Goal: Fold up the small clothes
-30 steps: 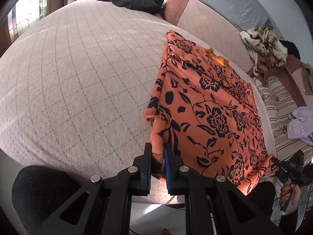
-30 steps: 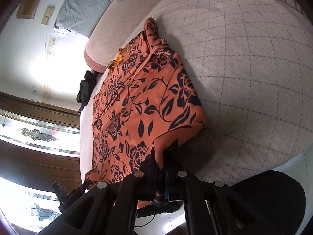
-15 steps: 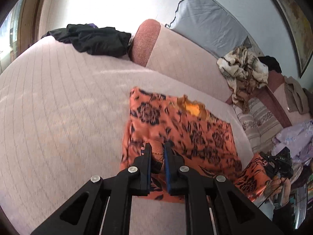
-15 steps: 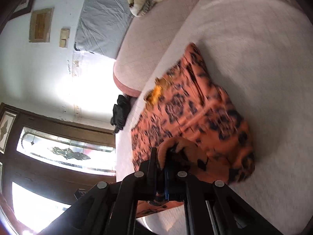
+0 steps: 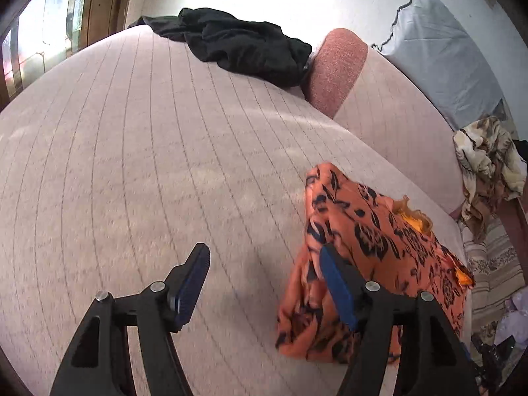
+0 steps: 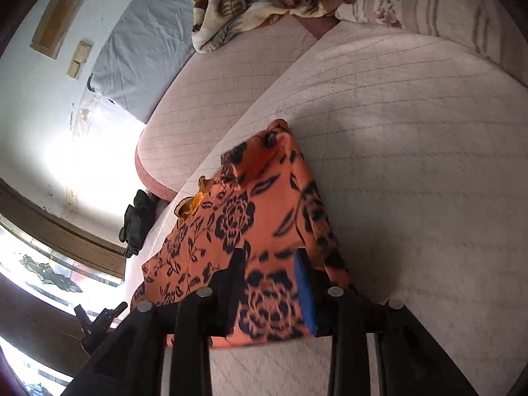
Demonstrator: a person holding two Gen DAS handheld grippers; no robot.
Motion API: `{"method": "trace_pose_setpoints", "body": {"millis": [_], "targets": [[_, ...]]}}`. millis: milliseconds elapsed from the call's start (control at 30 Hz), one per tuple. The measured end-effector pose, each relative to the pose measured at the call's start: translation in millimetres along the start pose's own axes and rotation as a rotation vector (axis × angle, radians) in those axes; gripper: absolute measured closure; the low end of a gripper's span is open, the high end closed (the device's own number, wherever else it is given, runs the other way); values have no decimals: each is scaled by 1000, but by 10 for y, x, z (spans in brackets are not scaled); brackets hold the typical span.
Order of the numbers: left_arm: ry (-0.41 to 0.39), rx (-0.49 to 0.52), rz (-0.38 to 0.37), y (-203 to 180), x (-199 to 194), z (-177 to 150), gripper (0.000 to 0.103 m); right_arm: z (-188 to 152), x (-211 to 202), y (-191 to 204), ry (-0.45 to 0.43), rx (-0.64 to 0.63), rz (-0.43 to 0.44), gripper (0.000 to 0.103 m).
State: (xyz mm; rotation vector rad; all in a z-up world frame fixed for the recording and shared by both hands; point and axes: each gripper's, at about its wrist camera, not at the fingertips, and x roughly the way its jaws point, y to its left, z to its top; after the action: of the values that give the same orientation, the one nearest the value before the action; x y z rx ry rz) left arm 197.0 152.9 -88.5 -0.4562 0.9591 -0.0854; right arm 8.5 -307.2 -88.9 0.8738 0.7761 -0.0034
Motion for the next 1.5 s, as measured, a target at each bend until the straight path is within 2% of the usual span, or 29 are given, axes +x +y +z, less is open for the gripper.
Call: {"method": "trace_pose_setpoints", "body": {"millis": [33, 67, 133, 200, 267, 333, 433, 467, 500, 533, 567, 633, 767, 867, 933, 967, 1033, 1067, 1100, 1133, 1167, 1200, 1267, 1367, 1400, 1500], "targets": [[17, 9, -31, -22, -50, -158, 33, -141, -86, -49, -2, 22, -21, 12], [27, 35, -39, -68, -69, -317, 33, -265, -138, -105, -5, 53, -47, 10], [41, 78, -12, -183, 3, -545, 29, -395, -113, -181, 13, 97, -43, 10], [80, 95, -7, -300, 175, -630, 27, -365, -35, -119, 7, 91, -20, 10], [46, 136, 38, -425, 318, -630, 20, -257, 165, -53, 21, 129, 30, 10], [20, 170, 102, -557, 410, -571, 20, -176, 347, -27, 3, 202, -32, 10], [40, 112, 103, -576, 553, -420, 21, -52, 500, 38, -35, 248, -47, 11], [40, 113, 105, -601, 581, -376, 46, -21, 550, 54, -45, 253, -51, 16], [78, 125, 82, -635, 629, -316, 77, 3, 616, 58, -43, 255, -65, 52], [104, 94, 65, -643, 636, -247, 79, 23, 707, 19, -9, 285, -70, 85], [109, 66, 58, -652, 590, -191, 84, 38, 753, -39, 12, 314, -65, 85], [85, 82, 42, -727, 412, -103, 85, 91, 717, 23, 11, 285, -66, 87], [11, 118, -13, -913, -182, -151, 85, 198, 299, 455, -30, 159, -2, 88], [-5, 115, -41, -841, -622, -379, 85, 142, -111, 655, -50, 102, 35, 88], [22, 105, -28, -692, -724, -648, 84, -42, -370, 615, -38, 97, 43, 88], [56, 96, -17, -570, -693, -810, 80, -176, -447, 521, -16, 106, 39, 87], [125, 89, 8, -260, -472, -1138, 71, -480, -504, 212, 33, 103, -17, 75], [171, 73, 52, -83, -319, -1277, 62, -637, -444, 4, 71, 99, -56, 66], [140, 58, -6, 51, -313, -1336, 61, -776, -353, -226, 137, 121, -119, 48], [122, 56, -42, 88, -388, -1315, 61, -874, -376, -404, 128, 147, -58, 50], [129, 64, -17, 84, -457, -1271, 56, -896, -508, -445, 82, 134, -9, 50], [106, 75, 9, 73, -532, -1213, 47, -884, -595, -429, 97, 113, -39, 48], [39, 117, -6, 35, -627, -1051, 38, -826, -784, -387, 69, 72, -82, 35], [65, 150, -13, -14, -480, -796, 38, -660, -968, -318, 9, -29, -178, 32], [89, 158, -38, -48, -379, -723, 38, -573, -972, -294, -2, -44, -184, 32], [115, 191, -44, -174, -95, -482, 38, -240, -810, -125, 9, -141, -155, 32]]}}
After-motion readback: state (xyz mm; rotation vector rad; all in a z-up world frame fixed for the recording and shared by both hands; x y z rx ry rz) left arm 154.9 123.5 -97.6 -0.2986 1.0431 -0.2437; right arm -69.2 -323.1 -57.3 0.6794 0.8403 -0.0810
